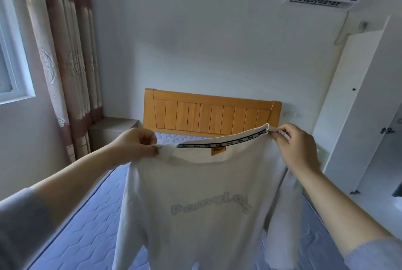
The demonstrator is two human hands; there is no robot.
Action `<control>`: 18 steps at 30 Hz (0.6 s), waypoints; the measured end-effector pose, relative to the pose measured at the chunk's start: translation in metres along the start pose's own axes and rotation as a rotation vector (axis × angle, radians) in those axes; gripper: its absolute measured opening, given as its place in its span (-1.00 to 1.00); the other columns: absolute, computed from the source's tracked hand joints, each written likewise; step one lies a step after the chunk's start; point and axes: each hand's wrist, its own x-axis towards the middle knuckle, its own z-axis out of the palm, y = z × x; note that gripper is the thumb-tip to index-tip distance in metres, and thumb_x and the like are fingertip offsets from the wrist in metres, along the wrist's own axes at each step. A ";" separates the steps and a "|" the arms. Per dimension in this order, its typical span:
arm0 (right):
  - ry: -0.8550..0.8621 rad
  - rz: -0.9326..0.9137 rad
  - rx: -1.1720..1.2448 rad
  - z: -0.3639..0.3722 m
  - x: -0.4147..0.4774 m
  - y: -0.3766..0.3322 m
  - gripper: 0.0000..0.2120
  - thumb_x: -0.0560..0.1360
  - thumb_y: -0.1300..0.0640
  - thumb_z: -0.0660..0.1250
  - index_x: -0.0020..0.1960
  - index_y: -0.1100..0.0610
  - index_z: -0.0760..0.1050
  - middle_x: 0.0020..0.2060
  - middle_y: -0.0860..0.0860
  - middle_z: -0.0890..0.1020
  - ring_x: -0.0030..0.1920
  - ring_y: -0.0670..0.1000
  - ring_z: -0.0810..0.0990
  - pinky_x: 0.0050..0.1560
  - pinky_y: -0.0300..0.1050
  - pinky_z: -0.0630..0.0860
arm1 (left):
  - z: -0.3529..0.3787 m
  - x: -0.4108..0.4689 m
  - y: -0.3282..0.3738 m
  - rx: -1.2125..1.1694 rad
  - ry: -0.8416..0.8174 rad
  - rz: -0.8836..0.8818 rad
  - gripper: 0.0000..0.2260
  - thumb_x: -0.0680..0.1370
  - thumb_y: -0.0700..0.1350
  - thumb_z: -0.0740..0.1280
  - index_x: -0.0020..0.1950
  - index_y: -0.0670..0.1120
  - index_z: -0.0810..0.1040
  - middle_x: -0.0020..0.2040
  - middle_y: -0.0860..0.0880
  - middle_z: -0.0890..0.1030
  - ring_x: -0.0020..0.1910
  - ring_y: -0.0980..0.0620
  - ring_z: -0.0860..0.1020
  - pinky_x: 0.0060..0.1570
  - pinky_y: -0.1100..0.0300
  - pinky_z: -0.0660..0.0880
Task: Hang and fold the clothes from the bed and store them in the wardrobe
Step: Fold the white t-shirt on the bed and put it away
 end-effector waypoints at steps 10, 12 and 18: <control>0.082 -0.089 -0.004 -0.088 -0.122 -0.085 -0.76 0.52 0.01 0.39 -0.24 0.10 0.47 -0.47 -0.01 0.50 -0.45 0.02 0.44 -0.46 -0.18 0.25 | -0.023 -0.151 -0.014 0.052 0.272 0.098 -0.85 0.40 -0.03 0.50 -0.34 0.01 0.61 -0.50 0.11 0.44 -0.51 0.19 0.34 -0.41 0.27 0.33; 0.067 -0.097 -0.026 -0.104 -0.141 -0.098 -0.73 0.52 -0.02 0.39 -0.24 0.13 0.48 -0.49 -0.03 0.46 -0.46 0.04 0.40 -0.47 -0.16 0.22 | -0.029 -0.177 -0.014 0.010 0.247 0.085 -0.82 0.42 0.00 0.48 -0.34 -0.02 0.63 -0.49 0.10 0.49 -0.49 0.17 0.39 -0.38 0.25 0.36; 0.001 -0.126 -0.178 -0.131 -0.172 -0.126 -0.52 0.49 -0.24 0.33 -0.42 -0.01 0.23 -0.57 -0.10 0.24 -0.47 0.09 0.27 -0.45 -0.12 0.18 | -0.049 -0.225 -0.022 0.026 0.260 0.050 -0.60 0.45 0.03 0.48 -0.50 -0.07 0.43 -0.53 0.12 0.32 -0.52 0.15 0.27 -0.45 0.27 0.22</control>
